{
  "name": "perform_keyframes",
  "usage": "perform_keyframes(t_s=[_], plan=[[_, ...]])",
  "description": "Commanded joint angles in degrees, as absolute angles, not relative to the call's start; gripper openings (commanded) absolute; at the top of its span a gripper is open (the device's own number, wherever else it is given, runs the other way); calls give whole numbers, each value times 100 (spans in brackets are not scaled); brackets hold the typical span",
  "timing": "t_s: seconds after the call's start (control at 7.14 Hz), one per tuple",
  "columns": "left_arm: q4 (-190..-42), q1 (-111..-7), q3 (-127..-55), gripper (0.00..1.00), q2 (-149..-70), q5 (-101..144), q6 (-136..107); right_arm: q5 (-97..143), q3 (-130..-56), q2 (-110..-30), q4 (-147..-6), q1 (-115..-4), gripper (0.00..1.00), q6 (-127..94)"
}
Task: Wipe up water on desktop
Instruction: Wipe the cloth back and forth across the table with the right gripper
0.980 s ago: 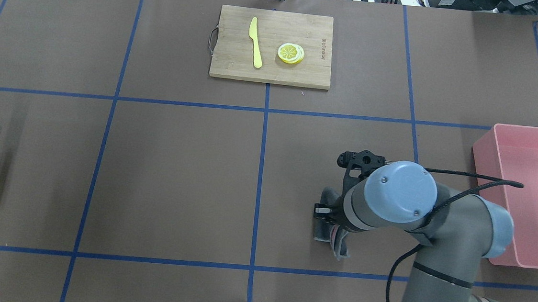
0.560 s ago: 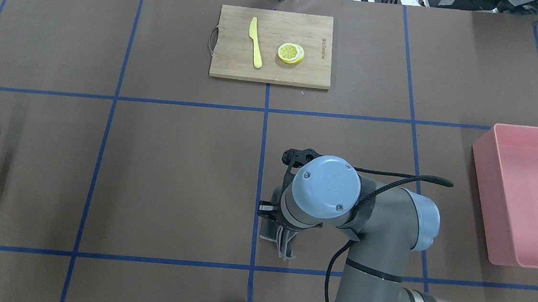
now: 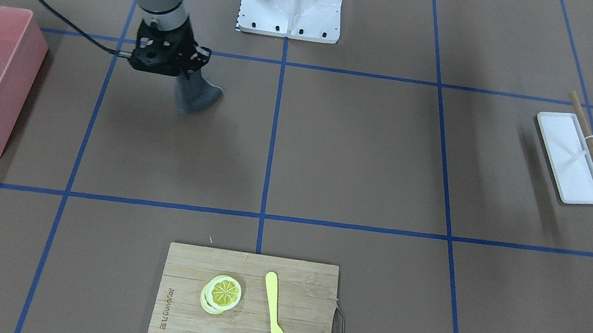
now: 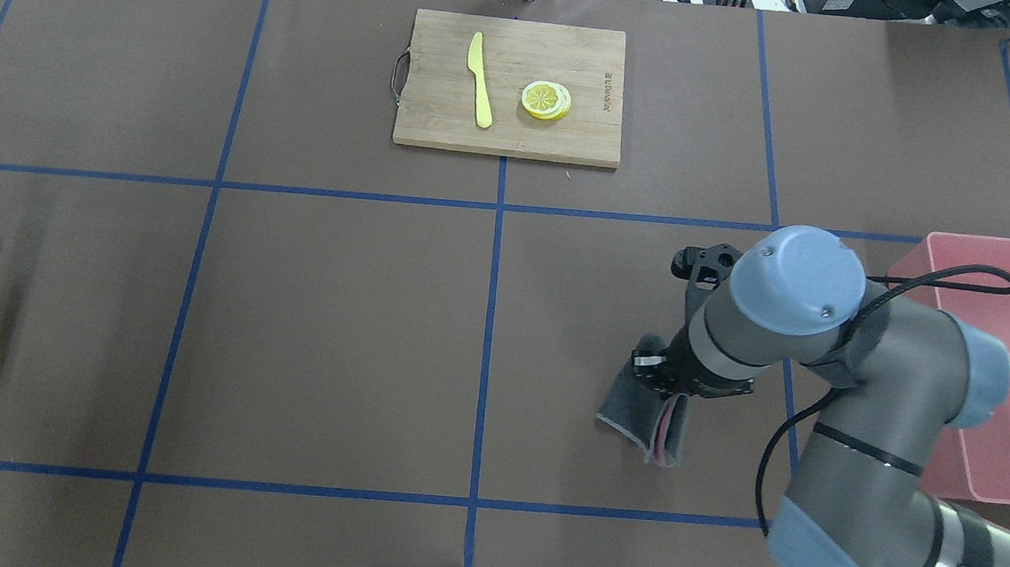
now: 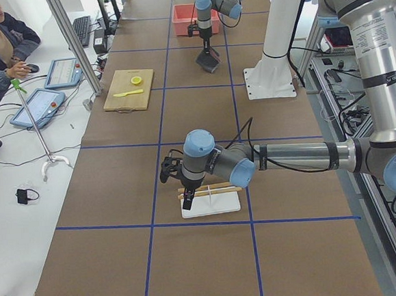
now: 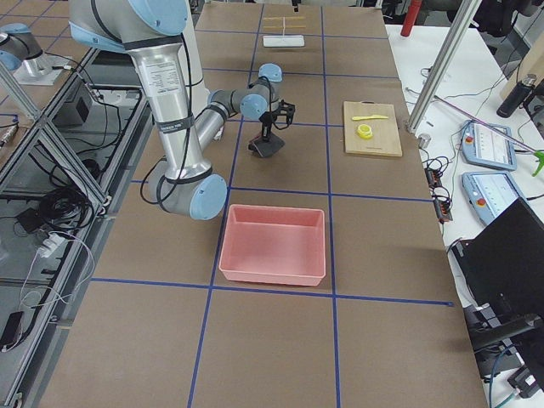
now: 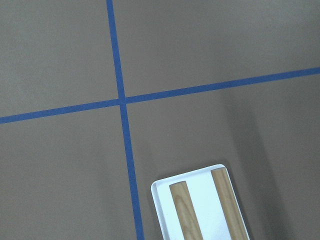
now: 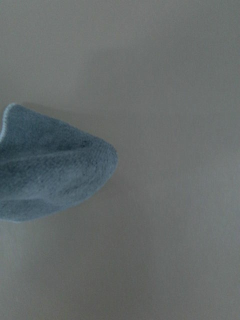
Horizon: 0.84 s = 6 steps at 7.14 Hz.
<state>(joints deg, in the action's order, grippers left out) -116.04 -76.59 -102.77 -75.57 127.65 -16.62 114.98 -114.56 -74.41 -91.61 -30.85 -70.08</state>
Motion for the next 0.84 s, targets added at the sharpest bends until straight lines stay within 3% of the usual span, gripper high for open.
perform_keyframes(t_s=[0.0,0.28,0.7], plan=[[-11514,-7655,-10169,98,-7541,12779,-1600,11663,-11610,-8425,-9123,-3636,0,-5937],[-11435,-7664,-10256,98,-7506,12823,-1626,11619,-11619,-8359,-9123,-3639,0,-5809],[-11443,-7664,-10239,98,-7515,12823,-1644,11410,-10990,-6538,-9237,-2569,0,-7544]])
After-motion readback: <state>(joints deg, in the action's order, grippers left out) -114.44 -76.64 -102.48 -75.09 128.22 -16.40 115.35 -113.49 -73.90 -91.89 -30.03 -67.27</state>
